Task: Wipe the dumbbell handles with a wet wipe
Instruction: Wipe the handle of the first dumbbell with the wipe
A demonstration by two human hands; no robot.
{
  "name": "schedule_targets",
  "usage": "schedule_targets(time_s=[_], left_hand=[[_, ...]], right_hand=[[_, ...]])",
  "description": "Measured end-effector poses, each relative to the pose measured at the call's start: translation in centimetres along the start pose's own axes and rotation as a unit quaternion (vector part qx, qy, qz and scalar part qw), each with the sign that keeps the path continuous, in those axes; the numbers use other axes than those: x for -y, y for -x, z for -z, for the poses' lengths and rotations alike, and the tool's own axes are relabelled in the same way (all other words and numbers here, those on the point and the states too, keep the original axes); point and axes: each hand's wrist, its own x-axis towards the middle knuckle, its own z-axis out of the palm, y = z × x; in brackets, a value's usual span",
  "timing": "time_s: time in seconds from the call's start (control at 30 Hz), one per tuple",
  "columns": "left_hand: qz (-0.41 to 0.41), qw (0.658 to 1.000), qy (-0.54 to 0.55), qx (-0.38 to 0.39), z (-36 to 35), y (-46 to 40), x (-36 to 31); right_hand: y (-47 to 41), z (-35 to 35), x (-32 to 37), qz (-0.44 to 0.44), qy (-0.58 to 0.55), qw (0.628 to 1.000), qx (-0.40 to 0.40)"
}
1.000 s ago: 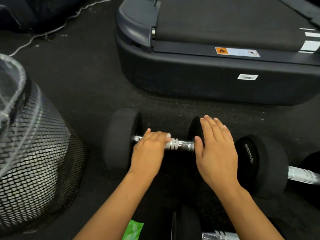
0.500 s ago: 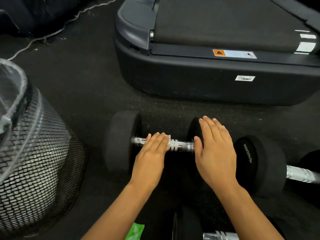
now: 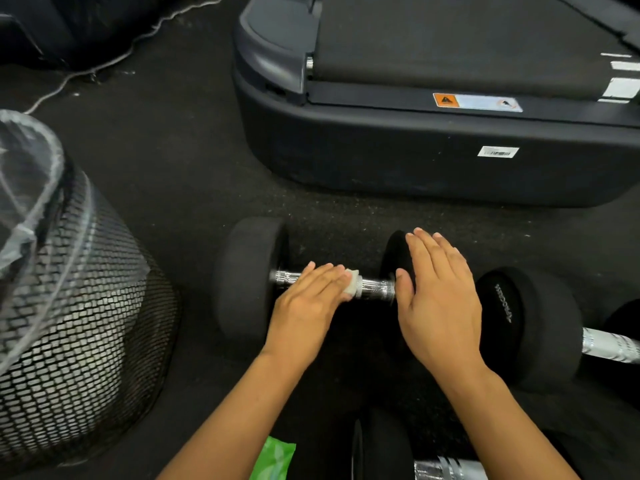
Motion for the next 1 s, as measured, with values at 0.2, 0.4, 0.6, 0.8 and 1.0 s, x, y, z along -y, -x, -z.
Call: schedule_targets(time_s=[0.2,0.4,0.6,0.8,1.0], left_hand=[[0.041,0.999,0.022,0.012,-0.8,0.0,-1.3],[0.010,0.999,0.033,0.030,-0.9,0.2,-1.0],[0.071,0.965,0.012,0.253,-0.3,-5.0,-1.6],[0.151,0.899,0.082,0.402,-0.4,-9.0,-2.6],[0.059,0.953,0.080,0.285,0.1,-5.6,-2.3]], right_hand=[[-0.1,0.1,0.1,-0.004,0.000,1.000,0.001],[0.2,0.2,0.0,0.000,-0.006,1.000,0.004],[-0.3,0.0,-0.1,-0.004,0.004,1.000,0.009],[-0.2,0.0,0.1,-0.003,0.009,1.000,0.001],[-0.2,0.0,0.1,-0.003,0.013,1.000,-0.003]])
